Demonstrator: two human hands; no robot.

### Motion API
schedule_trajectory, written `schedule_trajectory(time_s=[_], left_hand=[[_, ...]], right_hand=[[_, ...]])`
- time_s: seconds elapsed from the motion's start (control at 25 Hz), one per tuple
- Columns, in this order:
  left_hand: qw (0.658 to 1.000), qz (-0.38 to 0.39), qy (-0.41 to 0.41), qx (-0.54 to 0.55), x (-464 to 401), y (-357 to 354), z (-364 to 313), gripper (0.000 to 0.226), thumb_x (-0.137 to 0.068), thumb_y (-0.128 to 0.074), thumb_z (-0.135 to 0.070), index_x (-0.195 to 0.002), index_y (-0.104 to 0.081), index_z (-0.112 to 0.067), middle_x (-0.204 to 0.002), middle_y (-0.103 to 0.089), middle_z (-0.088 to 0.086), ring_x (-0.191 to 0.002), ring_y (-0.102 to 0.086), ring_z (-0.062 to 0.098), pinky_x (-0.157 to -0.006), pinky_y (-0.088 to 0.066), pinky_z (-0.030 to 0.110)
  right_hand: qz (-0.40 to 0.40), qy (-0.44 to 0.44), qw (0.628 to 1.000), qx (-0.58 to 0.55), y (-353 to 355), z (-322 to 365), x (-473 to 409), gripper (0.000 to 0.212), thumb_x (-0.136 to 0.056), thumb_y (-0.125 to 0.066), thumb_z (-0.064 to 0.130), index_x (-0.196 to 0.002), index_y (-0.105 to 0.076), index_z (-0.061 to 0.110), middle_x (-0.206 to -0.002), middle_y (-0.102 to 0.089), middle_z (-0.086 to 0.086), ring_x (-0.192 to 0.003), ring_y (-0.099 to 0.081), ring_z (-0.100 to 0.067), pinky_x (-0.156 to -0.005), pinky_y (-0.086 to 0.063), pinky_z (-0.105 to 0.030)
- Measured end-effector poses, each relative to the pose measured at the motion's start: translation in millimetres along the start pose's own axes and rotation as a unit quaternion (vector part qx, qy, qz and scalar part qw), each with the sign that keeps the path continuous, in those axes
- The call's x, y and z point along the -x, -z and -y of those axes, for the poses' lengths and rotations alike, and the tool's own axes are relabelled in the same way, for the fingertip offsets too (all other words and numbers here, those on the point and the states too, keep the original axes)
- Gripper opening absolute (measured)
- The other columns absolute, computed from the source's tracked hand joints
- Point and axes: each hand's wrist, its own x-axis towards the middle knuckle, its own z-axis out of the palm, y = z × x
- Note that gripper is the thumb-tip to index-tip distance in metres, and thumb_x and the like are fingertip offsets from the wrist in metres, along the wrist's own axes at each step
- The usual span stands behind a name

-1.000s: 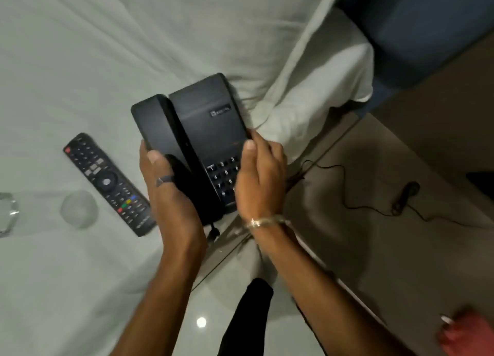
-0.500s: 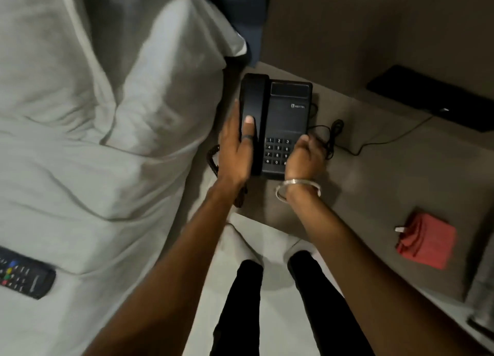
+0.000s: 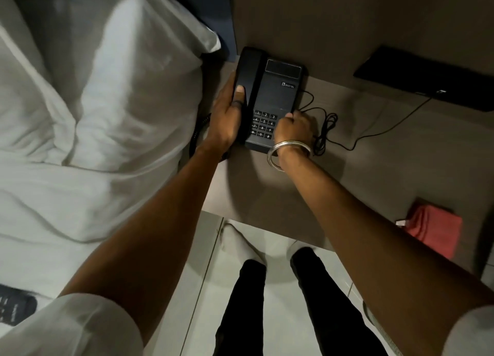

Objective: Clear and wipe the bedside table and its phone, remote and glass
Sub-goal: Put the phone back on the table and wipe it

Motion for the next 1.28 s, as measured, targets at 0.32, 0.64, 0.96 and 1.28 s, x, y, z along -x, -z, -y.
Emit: schedule_trajectory(time_s=[0.32, 0.64, 0.96, 1.28], left_hand=[[0.996, -0.022, 0.004, -0.084, -5, -4, -1, 0.059, -0.115, -0.031, -0.037, -0.168, -0.015, -0.019, -0.174, -0.024, 0.005, -0.159, -0.022, 0.016, -0.129, -0.021, 0.03], [0.968, -0.086, -0.003, -0.236, 53, -5, 10, 0.071, -0.111, -0.034, -0.048, -0.169, -0.009, -0.015, -0.177, -0.007, 0.013, -0.164, -0.001, 0.031, -0.133, -0.011, 0.049], [0.927, -0.072, -0.03, -0.368, 124, -25, 61, 0.085, -0.105, -0.03, -0.062, -0.169, -0.003, -0.013, -0.176, 0.004, 0.019, -0.163, 0.006, 0.037, -0.133, -0.002, 0.052], [0.891, -0.141, 0.003, -0.432, 126, -64, 98, 0.092, -0.106, -0.036, -0.062, -0.165, -0.003, 0.0, -0.174, -0.002, 0.026, -0.162, -0.001, 0.04, -0.131, 0.002, 0.05]], right_hand=[[-0.007, 0.006, 1.0, 0.008, -3, 3, -2, 0.032, -0.091, -0.048, 0.006, -0.118, -0.064, 0.002, -0.13, -0.056, -0.017, -0.109, -0.061, -0.033, -0.078, -0.039, -0.03], [-0.059, 0.159, 0.983, 0.075, -3, -11, 24, 0.05, -0.102, -0.047, 0.022, -0.15, -0.042, 0.009, -0.146, -0.044, -0.017, -0.131, -0.046, -0.032, -0.103, -0.037, -0.032], [-0.138, 0.25, 0.944, 0.166, 57, -123, 73, 0.054, -0.099, -0.05, 0.028, -0.15, -0.045, 0.011, -0.155, -0.044, -0.016, -0.145, -0.039, -0.035, -0.117, -0.034, -0.052], [-0.246, -0.047, 0.92, 0.301, 182, -279, 4, 0.079, -0.091, -0.04, 0.073, -0.158, -0.021, 0.036, -0.17, -0.007, -0.017, -0.153, -0.014, -0.049, -0.115, -0.02, -0.073]])
